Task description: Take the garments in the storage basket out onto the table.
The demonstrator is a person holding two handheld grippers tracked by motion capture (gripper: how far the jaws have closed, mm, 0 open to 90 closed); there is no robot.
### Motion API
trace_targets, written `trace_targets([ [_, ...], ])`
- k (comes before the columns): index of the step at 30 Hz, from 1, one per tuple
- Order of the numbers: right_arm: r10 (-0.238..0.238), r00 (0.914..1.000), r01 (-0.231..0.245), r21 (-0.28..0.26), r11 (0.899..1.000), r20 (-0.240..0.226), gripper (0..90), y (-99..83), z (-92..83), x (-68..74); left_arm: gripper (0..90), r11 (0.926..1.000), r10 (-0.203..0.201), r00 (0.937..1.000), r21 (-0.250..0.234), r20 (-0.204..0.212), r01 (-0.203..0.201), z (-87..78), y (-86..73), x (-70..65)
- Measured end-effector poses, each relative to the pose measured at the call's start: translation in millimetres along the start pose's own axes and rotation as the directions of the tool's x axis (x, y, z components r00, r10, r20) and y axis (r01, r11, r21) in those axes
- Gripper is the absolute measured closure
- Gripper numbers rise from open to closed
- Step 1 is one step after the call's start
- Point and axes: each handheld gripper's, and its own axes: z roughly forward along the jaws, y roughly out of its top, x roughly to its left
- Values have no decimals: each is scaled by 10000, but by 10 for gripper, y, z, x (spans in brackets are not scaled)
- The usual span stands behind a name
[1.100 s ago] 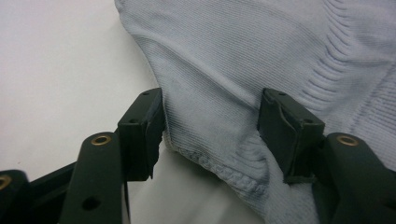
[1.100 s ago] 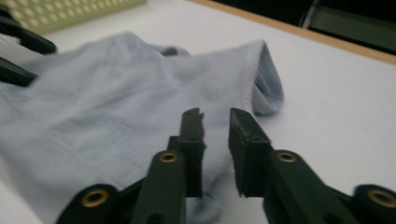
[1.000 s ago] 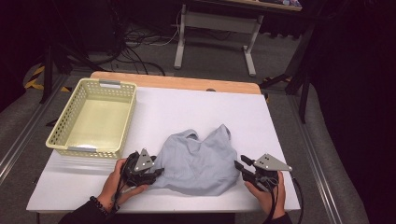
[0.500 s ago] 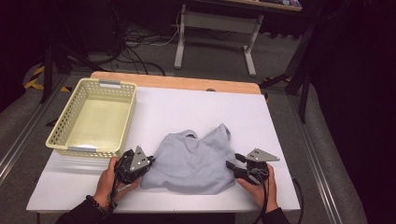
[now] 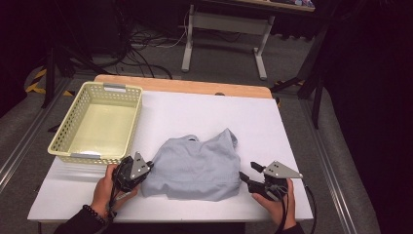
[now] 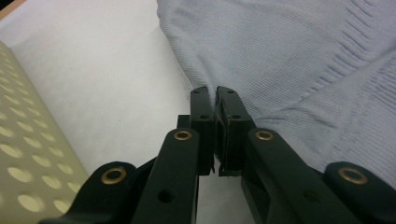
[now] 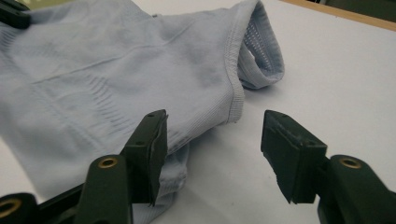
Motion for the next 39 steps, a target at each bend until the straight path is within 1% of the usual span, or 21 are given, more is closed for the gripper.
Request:
trace_targets([
  [2,-44,9989,42,-40,10000,-474,400,-21,-50,29,865,10000,35,10000,89,56,-35,14,-10,-8],
  [4,-143,9974,167,326,9993,-706,388,-77,-40,74,864,9998,154,9999,155,49,-155,27,-15,-15],
  [6,-245,9931,346,877,9955,-1146,385,-146,6,115,864,9995,236,9997,224,45,-237,34,-19,-24],
  [8,-439,9926,584,1274,9901,-1133,393,-192,58,142,864,9995,211,9997,218,126,-214,44,-22,-25],
  [11,-262,9936,441,1633,9856,-1103,431,-219,151,132,863,9995,245,9996,196,162,-248,50,-30,-19],
  [13,-312,9925,540,1951,9793,-1181,511,-233,213,141,863,9995,279,9994,168,181,-282,53,-35,-27],
  [16,-589,9907,817,1901,9784,-1230,669,-216,220,182,860,9997,224,9996,135,172,-226,50,-38,-29],
  [17,-585,9895,826,1850,9793,-1321,717,-213,206,188,860,9997,199,9997,110,162,-201,48,-39,-28],
  [19,-690,9898,908,1786,9797,-1247,767,-194,158,179,859,9999,99,9998,-75,188,-97,32,-38,-27],
  [21,-431,9896,624,1392,9883,-1376,851,-154,55,149,857,9995,-60,9997,-315,232,67,6,-23,-28],
  [22,-412,9909,558,1127,9921,-1281,856,-126,-8,141,857,9988,-122,9995,-480,290,136,-10,-10,-28],
  [24,-406,9911,487,618,9969,-1269,860,-63,-130,128,856,9965,-165,9990,-808,405,197,-43,23,-43],
  [26,-473,9916,515,317,9982,-1201,861,-17,-213,136,851,9927,-180,9991,-1187,393,225,-91,60,-77],
  [29,-650,9923,638,-151,9978,-1057,862,66,-392,180,874,9841,-223,9996,-1756,198,254,-195,91,-104],
  [30,-729,9918,701,-302,9971,-1050,862,93,-461,200,884,9820,-266,9995,-1868,193,297,-227,97,-103],
  [31,-729,9918,701,-302,9971,-1050,862,93,-461,200,895,9820,-266,9995,-1868,193,297,-227,97,-103],
  [32,-858,9919,796,-682,9945,-933,861,137,-598,247,896,9770,-357,9991,-2095,240,399,-304,107,-77],
  [33,-846,9915,770,-787,9939,-985,857,146,-638,260,895,9740,-484,9983,-2201,320,543,-330,105,-63],
  [34,-841,9911,754,-851,9935,-1033,841,154,-680,276,894,9722,-550,9980,-2261,304,605,-349,101,-48],
  [37,-718,9927,601,-1179,9912,-972,816,151,-744,292,884,9728,-675,9971,-2194,352,736,-352,94,-19],
  [39,-767,9943,672,-1235,9901,-738,770,157,-753,284,862,9750,-625,9968,-2102,497,716,-325,98,-31],
])
